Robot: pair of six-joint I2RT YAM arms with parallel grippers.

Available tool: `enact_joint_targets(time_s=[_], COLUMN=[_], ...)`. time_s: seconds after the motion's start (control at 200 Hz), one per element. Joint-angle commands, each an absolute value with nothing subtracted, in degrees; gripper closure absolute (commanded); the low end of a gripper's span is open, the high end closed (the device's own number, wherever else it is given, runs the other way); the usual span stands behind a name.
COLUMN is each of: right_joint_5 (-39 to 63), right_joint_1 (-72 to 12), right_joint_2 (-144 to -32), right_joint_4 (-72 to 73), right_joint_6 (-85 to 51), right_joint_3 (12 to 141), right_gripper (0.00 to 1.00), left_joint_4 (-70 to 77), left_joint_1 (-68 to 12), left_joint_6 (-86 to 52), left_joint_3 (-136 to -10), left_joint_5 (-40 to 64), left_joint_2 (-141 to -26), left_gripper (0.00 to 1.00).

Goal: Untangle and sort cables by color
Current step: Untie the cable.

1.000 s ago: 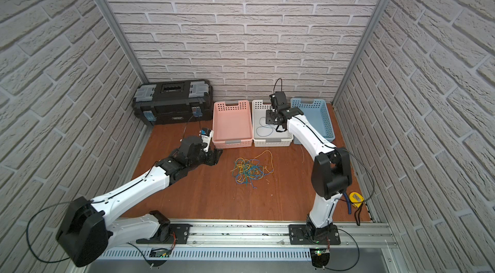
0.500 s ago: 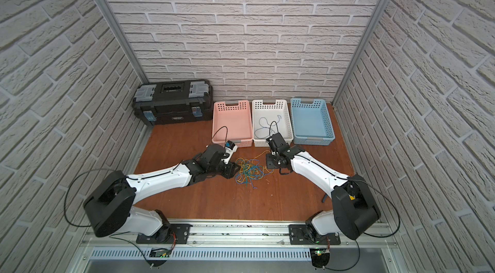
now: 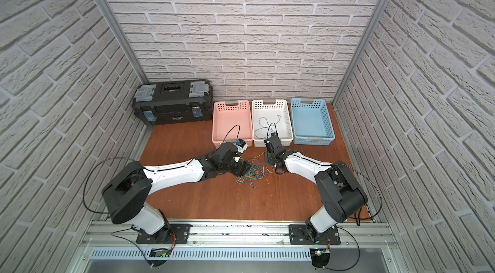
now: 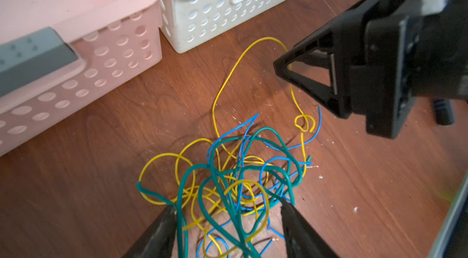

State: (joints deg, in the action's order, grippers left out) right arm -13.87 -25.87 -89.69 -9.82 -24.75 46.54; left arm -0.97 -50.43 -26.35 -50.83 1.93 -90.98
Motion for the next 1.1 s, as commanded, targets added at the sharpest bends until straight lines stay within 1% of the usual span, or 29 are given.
enact_joint_targets(time_s=[0.0,0.09,0.175,0.28,0.37,0.465,0.535,0.6,0.705,0.77,0.955,1.095], right_joint_5=[-14.3,-12.9,-15.7,-18.4,-17.8,-14.9,-13.9,-15.0,-17.8,-18.9,-21.9,-22.3], right_joint_1=[-25.7,-25.8,-25.7,-25.8,-25.8,-25.9,-26.2,-26.3,-26.5,-26.5,-26.5,-26.5], right_joint_2=[-90.8,-93.0,-94.6,-95.5,-95.1,-92.1,-88.5,-84.3,-76.1,-70.9,-59.0,-54.1], right_joint_4=[-4.4,-2.8,-4.2,-5.4,-3.9,-0.7,0.6,-0.3,-3.2,-4.9,-10.5,-13.4], right_joint_6=[-24.0,-23.9,-24.7,-24.5,-23.3,-20.9,-19.2,-18.7,-18.6,-18.5,-17.1,-16.2], right_joint_3=[45.9,46.0,46.9,47.4,46.7,44.6,42.9,41.8,40.0,39.2,40.8,44.5], right_gripper=[0.61,0.65,0.70,0.70,0.72,0.89,0.97,0.97,0.97,0.97,0.97,0.97], left_joint_4=[-0.9,-0.2,0.3,-0.1,0.2,0.2,-0.3,-1.8,-3.0,-2.9,-2.9,-3.0], left_joint_1=[-50.6,-50.6,-50.5,-50.5,-50.5,-50.4,-50.4,-50.2,-49.9,-49.7,-49.2,-48.9], left_joint_6=[-25.7,-25.9,-26.0,-25.9,-25.7,-25.5,-25.5,-25.6,-25.9,-26.5,-27.2,-27.4], left_joint_3=[-51.3,-51.0,-50.7,-50.8,-50.6,-50.4,-50.1,-50.1,-49.8,-49.2,-48.0,-47.8], left_joint_5=[0.3,0.3,0.0,-0.3,-0.7,-1.6,-3.3,-4.6,-5.6,-6.2,-7.2,-7.8], left_joint_2=[-91.9,-92.9,-94.0,-95.0,-95.3,-95.7,-96.4,-97.3,-98.2,-98.3,-98.3,-98.8], left_gripper=[0.34,0.37,0.38,0.39,0.39,0.41,0.43,0.45,0.53,0.56,0.60,0.61])
